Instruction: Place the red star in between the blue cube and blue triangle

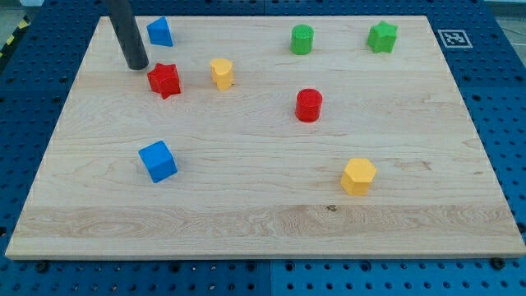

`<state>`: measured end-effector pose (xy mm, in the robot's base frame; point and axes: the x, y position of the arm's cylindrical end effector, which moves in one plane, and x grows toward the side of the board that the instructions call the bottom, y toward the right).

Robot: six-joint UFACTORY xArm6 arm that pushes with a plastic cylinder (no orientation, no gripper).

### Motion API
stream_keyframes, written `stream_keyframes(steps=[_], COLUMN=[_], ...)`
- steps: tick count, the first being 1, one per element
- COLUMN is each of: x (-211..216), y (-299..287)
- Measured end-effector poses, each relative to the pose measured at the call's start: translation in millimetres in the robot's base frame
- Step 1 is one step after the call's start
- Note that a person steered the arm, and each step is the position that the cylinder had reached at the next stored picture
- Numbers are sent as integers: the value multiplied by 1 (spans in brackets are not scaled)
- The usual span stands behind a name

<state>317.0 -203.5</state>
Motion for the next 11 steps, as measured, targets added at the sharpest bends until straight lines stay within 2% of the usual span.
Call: stream_keyframes(steps=[4, 9, 11], x=[1, 75, 86], y=[20, 17, 21])
